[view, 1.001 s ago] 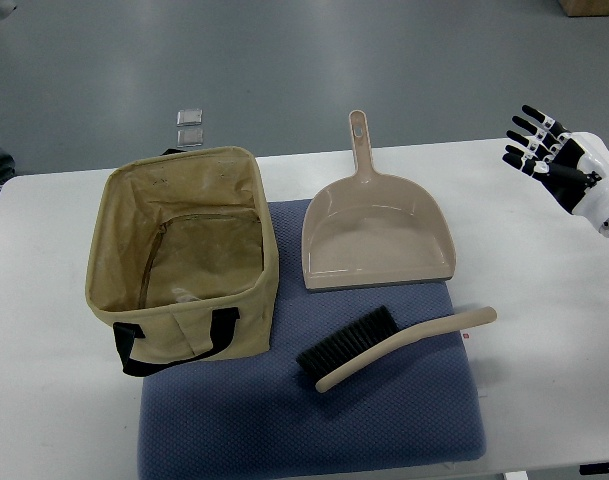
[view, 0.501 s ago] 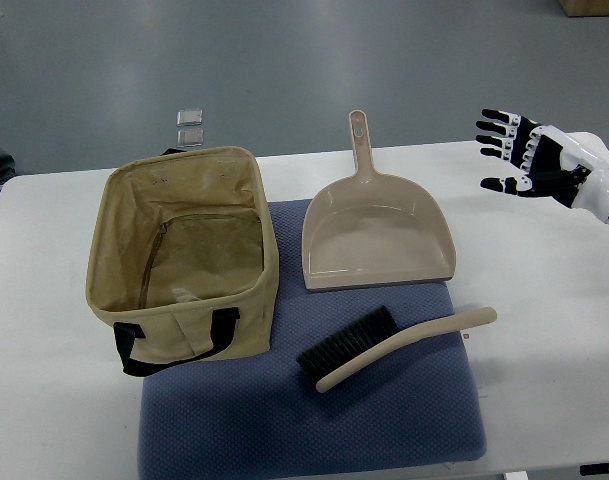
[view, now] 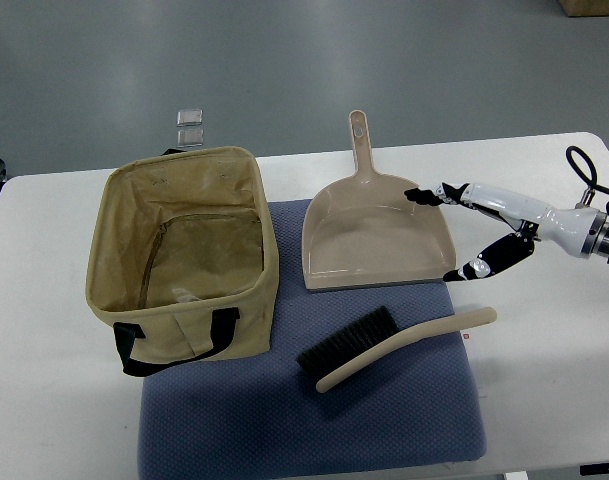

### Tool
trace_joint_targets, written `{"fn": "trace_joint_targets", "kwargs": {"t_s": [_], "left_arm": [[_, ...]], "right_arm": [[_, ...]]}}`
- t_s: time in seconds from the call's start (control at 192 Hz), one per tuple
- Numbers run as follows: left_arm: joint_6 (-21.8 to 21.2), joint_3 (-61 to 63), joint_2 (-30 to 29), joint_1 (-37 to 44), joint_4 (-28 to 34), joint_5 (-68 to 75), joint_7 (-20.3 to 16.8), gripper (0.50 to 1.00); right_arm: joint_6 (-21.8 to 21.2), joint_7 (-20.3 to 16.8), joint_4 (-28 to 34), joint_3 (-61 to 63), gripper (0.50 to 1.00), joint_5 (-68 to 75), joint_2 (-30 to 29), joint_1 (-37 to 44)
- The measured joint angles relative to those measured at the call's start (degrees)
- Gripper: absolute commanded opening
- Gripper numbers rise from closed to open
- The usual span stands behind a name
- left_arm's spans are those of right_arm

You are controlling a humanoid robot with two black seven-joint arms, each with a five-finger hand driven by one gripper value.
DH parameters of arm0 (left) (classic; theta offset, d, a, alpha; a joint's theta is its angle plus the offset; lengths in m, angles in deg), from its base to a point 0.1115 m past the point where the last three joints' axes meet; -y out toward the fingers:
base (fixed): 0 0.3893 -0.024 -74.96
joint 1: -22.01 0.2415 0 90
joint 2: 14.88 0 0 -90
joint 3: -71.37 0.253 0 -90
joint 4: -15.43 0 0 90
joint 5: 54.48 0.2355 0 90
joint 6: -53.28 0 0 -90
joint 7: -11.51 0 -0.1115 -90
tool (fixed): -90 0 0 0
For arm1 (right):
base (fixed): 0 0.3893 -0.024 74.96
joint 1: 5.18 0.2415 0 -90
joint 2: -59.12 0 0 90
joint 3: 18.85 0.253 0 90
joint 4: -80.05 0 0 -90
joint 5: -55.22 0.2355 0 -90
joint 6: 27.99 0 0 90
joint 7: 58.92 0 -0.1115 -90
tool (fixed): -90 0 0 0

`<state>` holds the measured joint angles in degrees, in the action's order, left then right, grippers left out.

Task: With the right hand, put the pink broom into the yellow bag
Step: 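Lower the right hand toward the beige brush handle near the dustpan, then close the right hand fingers around the brush handle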

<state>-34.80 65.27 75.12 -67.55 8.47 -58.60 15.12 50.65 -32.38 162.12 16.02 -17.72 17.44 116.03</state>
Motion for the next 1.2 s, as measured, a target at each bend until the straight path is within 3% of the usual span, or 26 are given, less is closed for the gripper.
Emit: {"fn": "trace_joint_targets", "kwargs": {"t_s": [0.245, 0.704, 1.111, 1.199], "left_arm": [[0.0, 0.0, 0.0, 0.0, 0.0, 0.0, 0.0, 1.0], [0.02, 0.01, 0.0, 0.0, 0.0, -0.01, 0.0, 1.0], [0.01, 0.01, 0.0, 0.0, 0.0, -0.01, 0.0, 1.0], [0.01, 0.01, 0.0, 0.0, 0.0, -0.01, 0.0, 1.0]], "right_arm": [[4.61, -0.5, 4.57, -6.35, 0.926, -8.93, 3.13, 0.73], [13.56, -3.66, 4.71, -15.69, 0.864, -17.97, 2.15, 0.8], [17.08, -8.33, 3.18, -18.3, 0.752, -20.87, -0.6, 0.72], [17.51, -9.09, 2.71, -18.43, 0.693, -21.15, -0.78, 0.61]]}}
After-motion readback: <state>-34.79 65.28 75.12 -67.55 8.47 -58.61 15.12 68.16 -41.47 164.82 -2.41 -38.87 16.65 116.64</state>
